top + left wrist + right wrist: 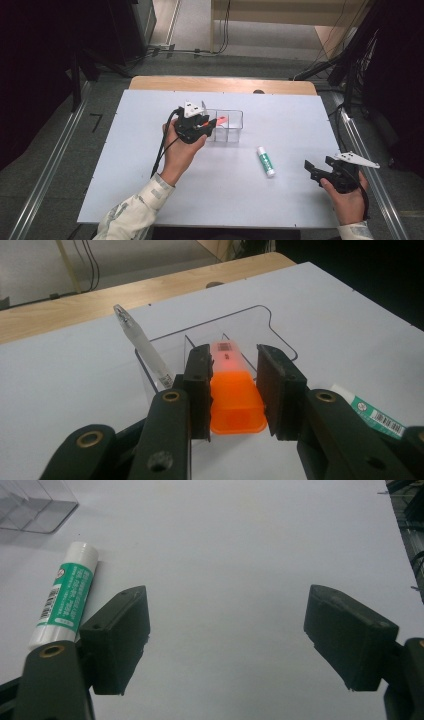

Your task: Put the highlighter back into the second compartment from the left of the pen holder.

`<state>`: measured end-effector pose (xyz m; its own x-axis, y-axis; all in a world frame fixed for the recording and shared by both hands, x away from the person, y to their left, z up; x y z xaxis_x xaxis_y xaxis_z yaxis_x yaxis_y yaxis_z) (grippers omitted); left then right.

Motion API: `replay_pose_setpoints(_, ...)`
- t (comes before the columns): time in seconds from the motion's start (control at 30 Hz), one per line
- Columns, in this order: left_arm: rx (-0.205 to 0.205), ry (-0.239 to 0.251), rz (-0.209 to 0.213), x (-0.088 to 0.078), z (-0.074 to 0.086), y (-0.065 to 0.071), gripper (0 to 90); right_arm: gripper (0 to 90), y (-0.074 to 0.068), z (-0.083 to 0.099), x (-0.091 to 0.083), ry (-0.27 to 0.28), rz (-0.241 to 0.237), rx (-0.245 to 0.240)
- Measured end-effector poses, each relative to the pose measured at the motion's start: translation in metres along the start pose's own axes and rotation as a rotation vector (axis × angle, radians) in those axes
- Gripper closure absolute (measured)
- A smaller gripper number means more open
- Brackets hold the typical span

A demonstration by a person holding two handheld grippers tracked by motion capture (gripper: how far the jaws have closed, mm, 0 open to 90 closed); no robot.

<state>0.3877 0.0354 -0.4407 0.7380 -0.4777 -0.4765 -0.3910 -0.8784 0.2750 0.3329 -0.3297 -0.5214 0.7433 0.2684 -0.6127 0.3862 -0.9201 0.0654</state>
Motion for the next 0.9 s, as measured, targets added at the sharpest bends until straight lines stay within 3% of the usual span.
replay_pose_setpoints(0.13,0.006,0.019,-0.006,0.0005,-0.0028,-0.0009,73.6,17.4,-0.0001,0.0001,0.0004,-0.001,0.001,0.0)
replay_pose_setpoints(0.3,-0.003,0.042,-0.005,0.0033,-0.0056,-0.0033,70.9,17.4,-0.0002,0.0001,0.0006,-0.002,0.001,-0.003)
replay_pose_setpoints(0.43,-0.005,0.062,0.006,0.0008,-0.0081,-0.0019,65.0,17.4,-0.0001,0.0001,0.0006,0.0,0.0,-0.002)
replay_pose_setpoints(0.67,0.0,0.053,-0.005,0.0018,-0.0055,-0.004,60.0,17.4,-0.0006,0.0004,0.0008,-0.004,0.0,-0.004)
replay_pose_setpoints(0.9,-0.002,0.054,-0.017,0.0008,-0.0054,-0.0067,49.1,17.4,0.0,0.0002,0.0009,-0.001,0.001,-0.008)
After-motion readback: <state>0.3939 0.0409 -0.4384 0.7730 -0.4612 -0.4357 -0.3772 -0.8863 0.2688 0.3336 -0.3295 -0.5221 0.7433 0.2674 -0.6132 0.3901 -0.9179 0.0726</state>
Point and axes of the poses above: each handheld gripper's, and its own axes: x roughly forward along the jaws, z roughly out of its underside, y roughly to its right, the point moved 8 cm from there along x, roughly forward along the jaws, and after that the axes turned 11 degrees about -x, right-handed, at the moved point
